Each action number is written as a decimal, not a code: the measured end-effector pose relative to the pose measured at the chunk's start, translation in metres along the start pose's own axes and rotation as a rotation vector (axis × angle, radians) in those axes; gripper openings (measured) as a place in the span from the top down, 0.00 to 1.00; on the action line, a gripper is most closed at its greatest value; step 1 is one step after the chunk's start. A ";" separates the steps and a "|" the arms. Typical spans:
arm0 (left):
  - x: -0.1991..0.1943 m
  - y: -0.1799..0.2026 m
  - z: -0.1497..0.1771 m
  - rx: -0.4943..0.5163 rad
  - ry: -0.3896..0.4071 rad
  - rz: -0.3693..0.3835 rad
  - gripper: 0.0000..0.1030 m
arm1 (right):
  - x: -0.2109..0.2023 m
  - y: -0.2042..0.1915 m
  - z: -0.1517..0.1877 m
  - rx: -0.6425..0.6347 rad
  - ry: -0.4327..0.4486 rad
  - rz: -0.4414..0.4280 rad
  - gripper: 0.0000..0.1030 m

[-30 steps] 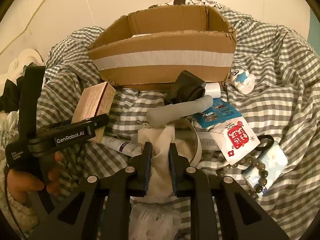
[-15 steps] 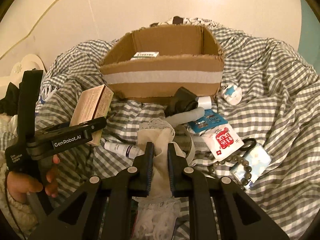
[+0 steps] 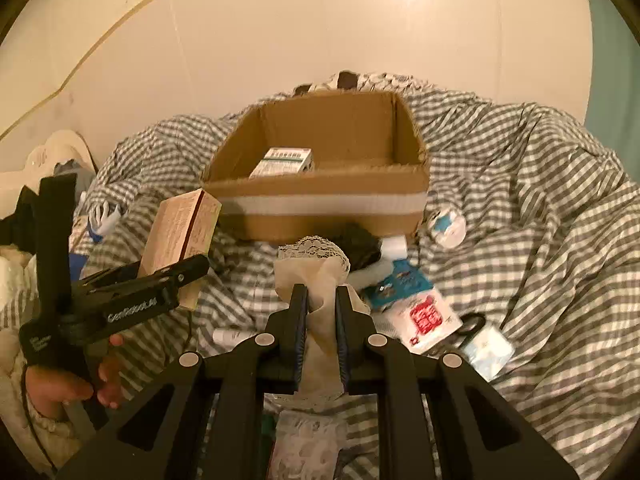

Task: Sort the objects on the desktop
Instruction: 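Carry the leaflet with the left gripper and the cloth with the right gripper into the box, then reach the left gripper to the white tape roll and grasp it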

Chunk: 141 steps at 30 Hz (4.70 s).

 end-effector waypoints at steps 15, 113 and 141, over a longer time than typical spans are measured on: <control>-0.009 0.031 -0.059 0.080 0.083 0.054 0.27 | -0.007 0.010 -0.066 -0.027 0.087 0.011 0.88; 0.072 0.073 0.054 0.100 -0.297 0.055 0.02 | 0.034 0.113 0.036 0.230 -0.150 0.128 0.53; 0.121 0.110 0.072 0.199 -0.334 0.086 0.16 | 0.097 0.111 0.083 0.185 -0.372 0.197 0.86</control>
Point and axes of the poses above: each gripper's, at about its wrist camera, not at the fingertips, and x roughly the way its jaws point, y to its right, z to its underside, the point moved 6 cm from there along x, roughly the way its jaws point, and after that the axes turned 6 degrees about z, right-handed, at the moved point
